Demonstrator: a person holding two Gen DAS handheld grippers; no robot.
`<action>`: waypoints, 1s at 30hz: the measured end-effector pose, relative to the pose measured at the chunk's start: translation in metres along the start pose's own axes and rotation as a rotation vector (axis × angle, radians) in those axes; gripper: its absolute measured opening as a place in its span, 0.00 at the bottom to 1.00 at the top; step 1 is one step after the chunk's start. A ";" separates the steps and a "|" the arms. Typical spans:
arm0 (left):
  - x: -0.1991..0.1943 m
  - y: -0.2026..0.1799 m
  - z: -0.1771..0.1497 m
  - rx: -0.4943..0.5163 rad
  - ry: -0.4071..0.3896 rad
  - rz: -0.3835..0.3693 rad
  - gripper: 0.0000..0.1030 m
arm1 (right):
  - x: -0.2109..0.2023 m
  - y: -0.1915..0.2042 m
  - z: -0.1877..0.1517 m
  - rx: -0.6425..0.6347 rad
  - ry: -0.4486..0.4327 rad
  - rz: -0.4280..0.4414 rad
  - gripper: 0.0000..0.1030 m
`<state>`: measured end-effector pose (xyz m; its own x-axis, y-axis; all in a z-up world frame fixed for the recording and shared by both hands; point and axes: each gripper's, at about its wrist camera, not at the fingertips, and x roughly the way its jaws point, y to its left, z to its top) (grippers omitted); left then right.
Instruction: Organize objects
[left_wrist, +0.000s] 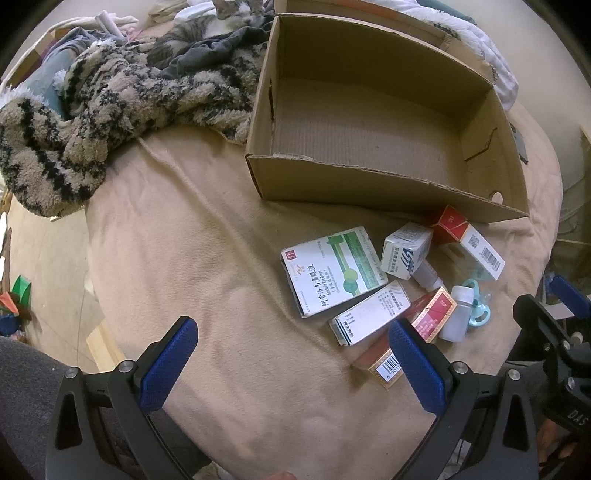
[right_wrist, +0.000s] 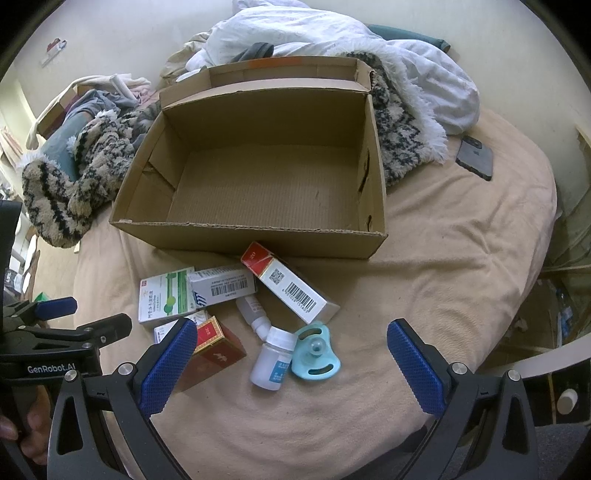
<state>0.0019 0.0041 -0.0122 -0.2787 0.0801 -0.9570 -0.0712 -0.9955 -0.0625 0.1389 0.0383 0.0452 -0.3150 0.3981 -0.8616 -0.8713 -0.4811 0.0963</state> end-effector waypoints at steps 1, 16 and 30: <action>0.000 0.000 0.000 0.001 0.000 -0.001 1.00 | 0.000 0.000 0.000 0.001 -0.001 0.001 1.00; 0.000 -0.001 0.000 0.005 0.000 -0.009 1.00 | -0.001 -0.002 0.000 0.005 -0.008 0.001 1.00; -0.003 0.001 0.001 0.017 -0.004 -0.034 1.00 | -0.002 -0.002 0.001 0.003 -0.006 -0.003 1.00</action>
<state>0.0014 0.0028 -0.0095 -0.2797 0.1143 -0.9533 -0.0968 -0.9912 -0.0905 0.1414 0.0390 0.0475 -0.3150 0.4043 -0.8587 -0.8734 -0.4775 0.0956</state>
